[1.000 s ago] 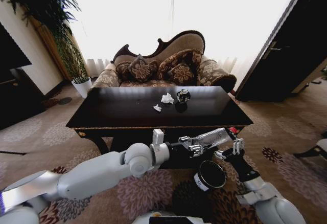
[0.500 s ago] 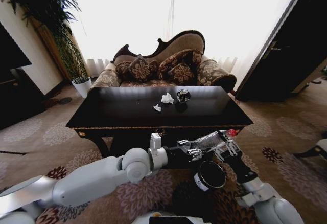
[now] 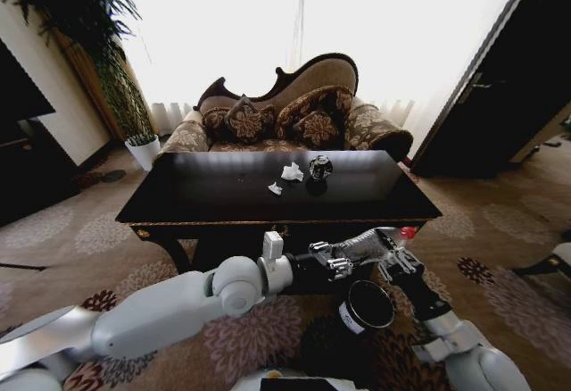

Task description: Move to the front of the table and place the trash on the table into the trash bin.

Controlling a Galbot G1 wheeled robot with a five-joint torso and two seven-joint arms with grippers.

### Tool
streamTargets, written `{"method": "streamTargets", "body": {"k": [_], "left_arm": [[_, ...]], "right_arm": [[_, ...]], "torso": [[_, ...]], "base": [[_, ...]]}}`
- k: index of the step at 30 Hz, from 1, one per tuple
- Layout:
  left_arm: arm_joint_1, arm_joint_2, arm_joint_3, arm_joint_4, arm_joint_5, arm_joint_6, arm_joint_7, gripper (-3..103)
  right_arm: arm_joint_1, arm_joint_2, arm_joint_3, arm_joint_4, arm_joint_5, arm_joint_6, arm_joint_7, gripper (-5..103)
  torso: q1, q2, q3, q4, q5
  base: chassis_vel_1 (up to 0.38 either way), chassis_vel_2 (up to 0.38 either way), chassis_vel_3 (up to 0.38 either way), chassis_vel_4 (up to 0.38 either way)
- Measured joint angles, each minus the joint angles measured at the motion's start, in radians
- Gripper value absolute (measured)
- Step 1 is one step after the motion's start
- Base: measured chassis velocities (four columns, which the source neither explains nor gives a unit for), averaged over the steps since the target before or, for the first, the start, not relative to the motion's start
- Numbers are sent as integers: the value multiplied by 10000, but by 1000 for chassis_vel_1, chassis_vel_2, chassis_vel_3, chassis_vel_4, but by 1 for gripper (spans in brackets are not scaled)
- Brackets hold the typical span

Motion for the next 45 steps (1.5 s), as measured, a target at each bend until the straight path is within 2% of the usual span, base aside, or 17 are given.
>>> {"method": "streamTargets", "body": {"k": [1,2,3,4,6,10,15,19,20,24,25,29,31,35,36,38,45], "left_arm": [[0,0,0,0,0,0,0,56],[-1,40,-114,21,103,-37,-22,61],[71,109,-389,78,246,-104,-85,77],[79,160,-442,76,260,-105,-84,83],[79,227,-491,46,271,-105,-84,83],[73,370,-697,-147,590,-104,-84,99],[329,530,-1178,-263,916,-131,-112,100],[1606,979,-2847,-170,1237,-307,-129,100],[1606,979,-2847,-170,1237,-307,-129,100],[3372,1562,-5553,40,1170,-497,-180,100],[3372,1562,-5553,40,1170,-497,-180,100],[4882,2151,-7406,362,1591,-855,-251,100],[5250,2228,-7843,471,1930,-956,-259,100],[6054,2298,-9094,1007,2953,-1194,-346,100],[6054,2298,-9094,1007,2953,-1194,-346,100],[6308,2206,-9792,1338,3076,-1314,-441,100],[7058,2158,-11294,1970,3037,-1754,-489,100]], "right_arm": [[0,0,0,0,0,0,0,27],[17,-15,-4,-26,17,-35,24,25],[88,16,-4,-110,66,-73,58,23],[104,24,-7,-140,106,-90,70,23],[106,26,-17,-171,168,-114,89,23],[180,4,-6,-354,691,-376,114,23],[291,-6,59,-593,1546,-780,56,23],[60,-182,-66,-930,3148,-1448,139,23],[60,-182,-66,-930,3148,-1448,139,23],[-140,-370,-590,-956,5321,-2418,230,23],[-140,-370,-590,-956,5321,-2418,230,23],[-184,-424,-931,-966,6426,-2883,257,23],[-204,-423,-1004,-967,6737,-3009,267,23],[-341,-346,-1098,-997,8424,-3434,324,23],[-341,-346,-1098,-997,8424,-3434,324,23],[-375,-279,-1077,-1132,9424,-3672,366,23],[-178,-332,-1209,-1989,11061,-3966,240,23]], "torso": [[0,0,0,0,0],[1,0,0,0,0],[0,-1,0,0,0],[0,0,0,1,-1],[1,0,0,0,-1],[0,0,0,-1,-1],[1,0,0,-1,0],[1,-1,0,-1,-3],[1,-1,0,-1,-3],[0,0,0,2,-3],[0,0,0,2,-3],[0,0,0,2,-3],[0,0,0,2,-4],[0,0,-1,1,-3],[0,0,-1,1,-3],[0,0,0,-2,-5],[0,0,-1,-2,-1]], "base": [[0,0,0,0],[0,0,0,0],[0,0,0,0],[0,0,0,0],[0,0,0,0],[0,0,0,0],[0,0,0,0],[0,0,0,0],[0,0,0,0],[0,0,0,0],[0,0,0,0],[0,0,0,0],[0,0,0,0],[0,0,0,0],[0,0,0,0],[0,0,0,0],[0,0,0,0]]}}
